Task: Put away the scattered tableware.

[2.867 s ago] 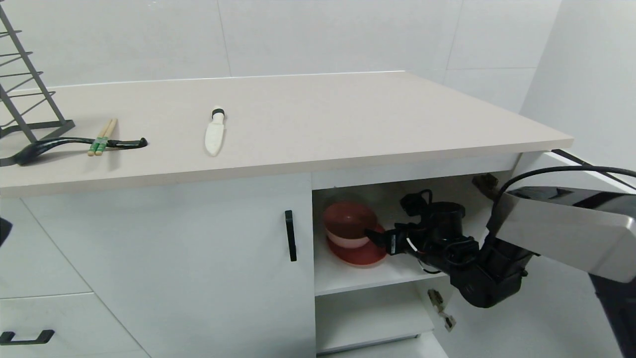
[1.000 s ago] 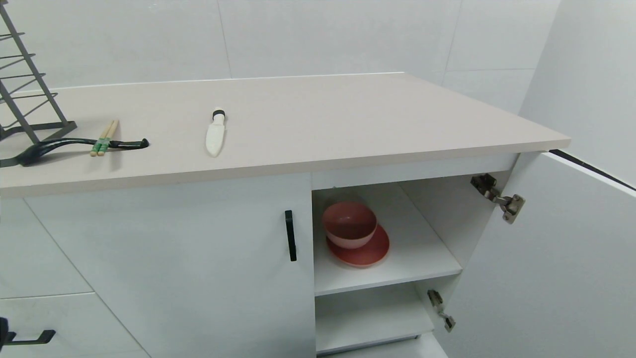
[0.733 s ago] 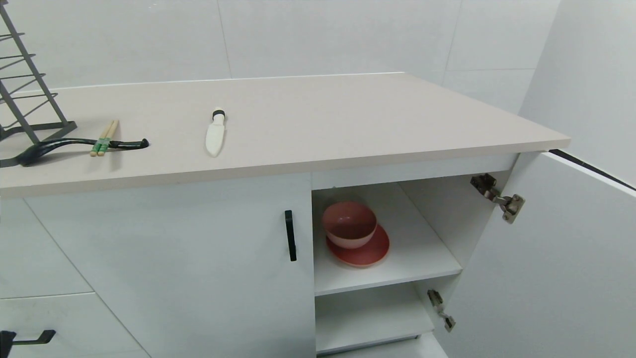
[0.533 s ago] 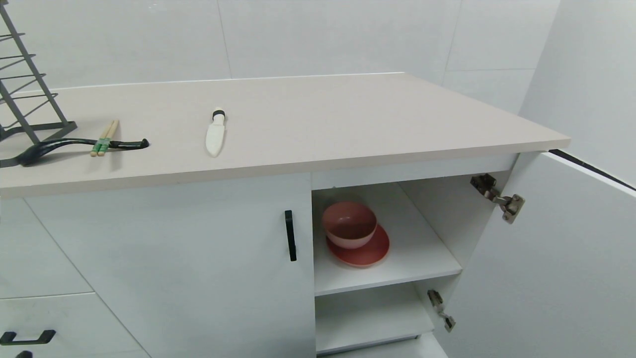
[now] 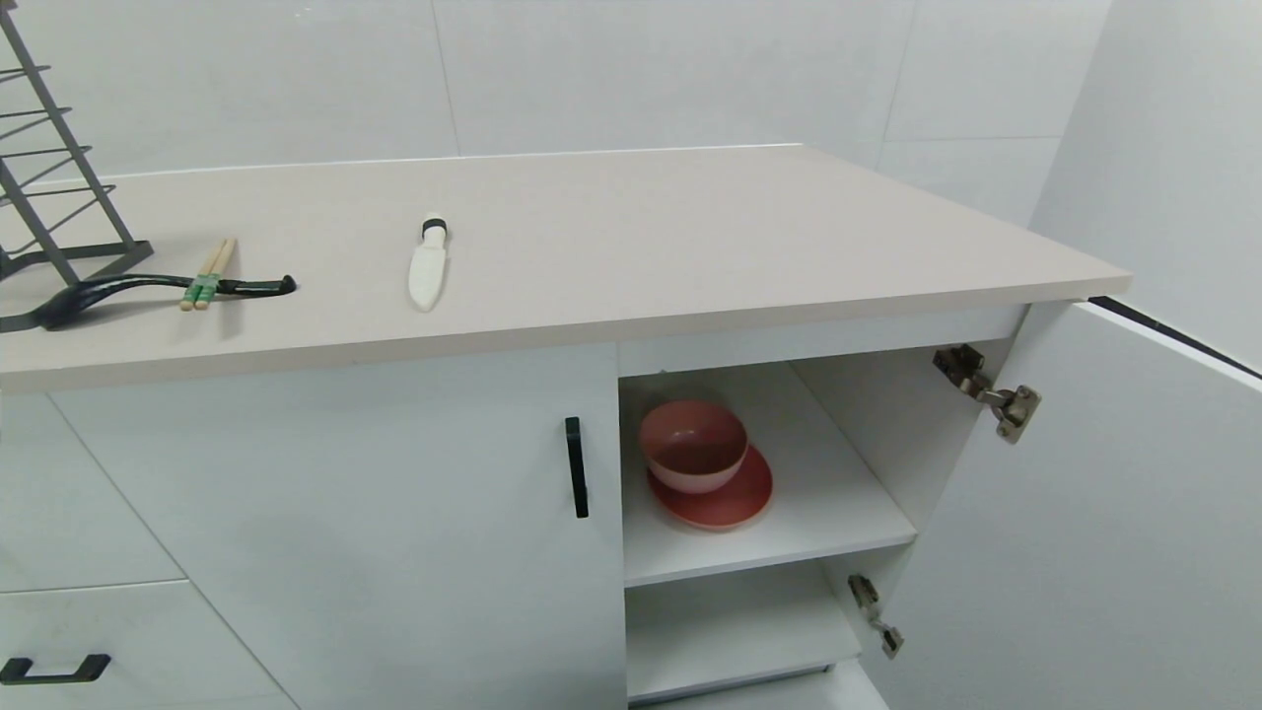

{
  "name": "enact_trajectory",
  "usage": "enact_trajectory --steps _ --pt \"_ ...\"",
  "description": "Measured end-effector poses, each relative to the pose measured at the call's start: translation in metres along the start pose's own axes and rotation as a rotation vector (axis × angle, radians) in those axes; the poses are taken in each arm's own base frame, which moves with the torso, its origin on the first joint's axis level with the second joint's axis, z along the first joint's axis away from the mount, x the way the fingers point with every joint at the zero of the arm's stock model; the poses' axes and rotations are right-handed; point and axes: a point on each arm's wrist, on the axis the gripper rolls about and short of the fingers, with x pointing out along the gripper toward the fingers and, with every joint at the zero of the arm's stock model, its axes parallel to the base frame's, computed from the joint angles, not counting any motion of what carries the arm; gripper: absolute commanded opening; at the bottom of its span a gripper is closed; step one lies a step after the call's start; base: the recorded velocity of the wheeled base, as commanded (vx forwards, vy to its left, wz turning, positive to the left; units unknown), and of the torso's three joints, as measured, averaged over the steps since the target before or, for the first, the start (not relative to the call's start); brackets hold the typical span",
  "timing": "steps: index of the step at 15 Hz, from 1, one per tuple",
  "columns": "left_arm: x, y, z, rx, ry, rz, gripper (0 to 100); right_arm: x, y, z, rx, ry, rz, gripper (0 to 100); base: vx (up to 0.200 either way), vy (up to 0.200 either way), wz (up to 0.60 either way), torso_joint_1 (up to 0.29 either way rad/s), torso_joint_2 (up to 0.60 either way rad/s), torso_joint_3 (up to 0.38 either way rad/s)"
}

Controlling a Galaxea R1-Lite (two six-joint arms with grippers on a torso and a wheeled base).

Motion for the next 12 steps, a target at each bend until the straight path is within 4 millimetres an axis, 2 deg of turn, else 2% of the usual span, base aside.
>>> enact_trajectory --steps 2,3,4,12 --pt "-0.002 -0.001 -0.004 -0.032 0.013 -0.058 100 -0.001 -0.002 -0.016 0.074 0.137 -0.160 100 0.000 0.000 0.00 0.000 0.00 0.000" --pt "-0.002 -0.001 -0.003 -0.038 -0.003 -0.064 100 -0.002 -0.004 -0.017 0.091 0.161 -0.221 100 0.000 0.000 0.00 0.000 0.00 0.000" --pt "-0.003 -0.001 -0.003 -0.041 -0.008 -0.066 100 -0.002 -0.005 -0.018 0.096 0.168 -0.274 100 -0.200 0.000 0.00 0.002 0.00 0.002" --pt "-0.003 -0.001 -0.004 -0.044 -0.013 -0.064 100 -0.002 -0.005 -0.022 0.096 0.183 -0.304 100 -0.200 0.000 0.00 0.001 0.00 0.001"
